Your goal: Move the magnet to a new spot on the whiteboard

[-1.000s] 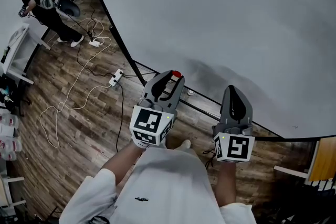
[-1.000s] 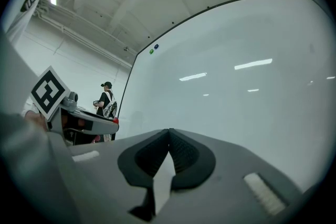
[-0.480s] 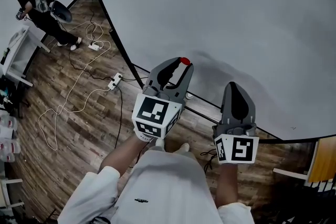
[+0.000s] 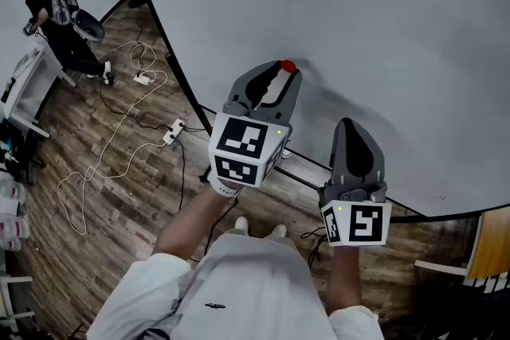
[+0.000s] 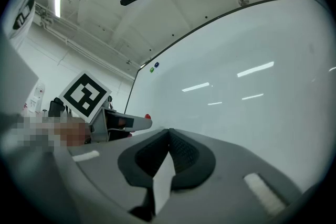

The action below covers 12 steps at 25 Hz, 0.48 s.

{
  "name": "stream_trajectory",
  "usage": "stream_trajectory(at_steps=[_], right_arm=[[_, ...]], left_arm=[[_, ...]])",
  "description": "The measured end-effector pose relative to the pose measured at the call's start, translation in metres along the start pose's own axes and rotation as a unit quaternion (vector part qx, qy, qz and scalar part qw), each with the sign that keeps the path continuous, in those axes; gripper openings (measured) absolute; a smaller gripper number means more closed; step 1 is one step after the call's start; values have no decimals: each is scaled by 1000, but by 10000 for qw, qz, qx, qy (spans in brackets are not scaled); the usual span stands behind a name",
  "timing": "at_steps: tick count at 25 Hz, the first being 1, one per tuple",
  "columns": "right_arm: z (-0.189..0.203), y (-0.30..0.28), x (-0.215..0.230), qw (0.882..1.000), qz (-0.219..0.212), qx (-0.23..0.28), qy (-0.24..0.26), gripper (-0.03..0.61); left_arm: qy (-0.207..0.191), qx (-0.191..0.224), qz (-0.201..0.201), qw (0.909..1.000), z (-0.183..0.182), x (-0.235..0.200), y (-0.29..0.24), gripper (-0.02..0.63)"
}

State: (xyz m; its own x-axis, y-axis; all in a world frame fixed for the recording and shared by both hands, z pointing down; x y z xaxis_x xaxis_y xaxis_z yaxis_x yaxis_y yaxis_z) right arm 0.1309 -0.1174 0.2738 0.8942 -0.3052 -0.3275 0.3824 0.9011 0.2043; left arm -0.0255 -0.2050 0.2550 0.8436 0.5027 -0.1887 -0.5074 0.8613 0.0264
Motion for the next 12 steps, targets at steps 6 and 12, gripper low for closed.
stream_trajectory(at_steps=[6, 12], right_arm=[[-8, -9, 6, 10000, 14, 83, 26, 2], [-12, -16, 13, 9999, 7, 170, 9, 2]], left_arm=[[-140, 21, -37, 9999, -14, 1, -12, 118], [-232, -6, -135, 9996, -23, -4, -28, 118]])
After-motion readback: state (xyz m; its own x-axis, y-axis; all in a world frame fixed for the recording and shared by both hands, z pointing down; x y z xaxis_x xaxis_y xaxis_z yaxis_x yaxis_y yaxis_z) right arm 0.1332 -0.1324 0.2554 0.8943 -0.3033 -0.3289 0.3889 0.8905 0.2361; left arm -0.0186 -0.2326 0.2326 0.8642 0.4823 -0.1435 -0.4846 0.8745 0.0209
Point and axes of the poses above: the fingertips, and each gripper's own axes: y backward along the fingers, x to its right, z out of its underside, the point moved 7 cm from there along y, backward along the fingers, and after that the axes turned 12 degrees about y, right-handed, at the moved point
